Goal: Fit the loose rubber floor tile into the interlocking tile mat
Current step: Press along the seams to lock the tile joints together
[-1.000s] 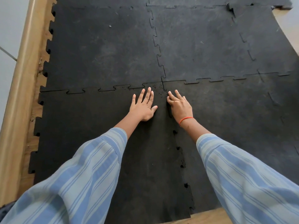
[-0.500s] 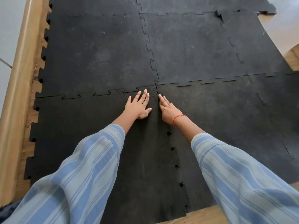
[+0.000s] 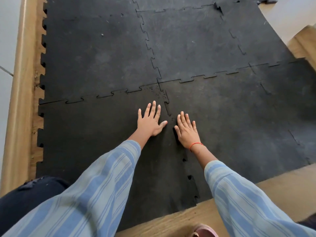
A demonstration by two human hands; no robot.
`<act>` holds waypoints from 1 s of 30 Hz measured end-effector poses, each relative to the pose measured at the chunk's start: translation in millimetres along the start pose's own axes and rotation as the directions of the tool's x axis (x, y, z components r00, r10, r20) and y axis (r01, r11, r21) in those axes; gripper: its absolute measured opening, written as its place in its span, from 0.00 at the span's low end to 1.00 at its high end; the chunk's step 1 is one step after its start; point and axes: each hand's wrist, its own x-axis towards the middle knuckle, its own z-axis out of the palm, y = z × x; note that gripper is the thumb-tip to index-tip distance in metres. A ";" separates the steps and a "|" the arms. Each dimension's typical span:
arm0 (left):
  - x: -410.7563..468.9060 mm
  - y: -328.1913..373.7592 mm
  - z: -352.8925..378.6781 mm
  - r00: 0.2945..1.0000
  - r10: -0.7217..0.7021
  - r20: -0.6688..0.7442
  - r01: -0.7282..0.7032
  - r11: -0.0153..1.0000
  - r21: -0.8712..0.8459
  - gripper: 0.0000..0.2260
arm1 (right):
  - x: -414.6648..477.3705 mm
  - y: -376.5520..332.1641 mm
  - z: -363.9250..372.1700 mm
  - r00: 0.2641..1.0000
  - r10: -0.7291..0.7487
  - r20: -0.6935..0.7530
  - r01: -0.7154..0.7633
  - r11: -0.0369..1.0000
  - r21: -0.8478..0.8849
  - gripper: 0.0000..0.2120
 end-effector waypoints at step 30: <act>-3.3 18.9 -21.0 0.981 0.163 0.109 -0.183 0.961 0.207 0.40 | -36.7 13.4 -10.4 0.994 -0.074 0.085 0.074 0.997 0.001 0.24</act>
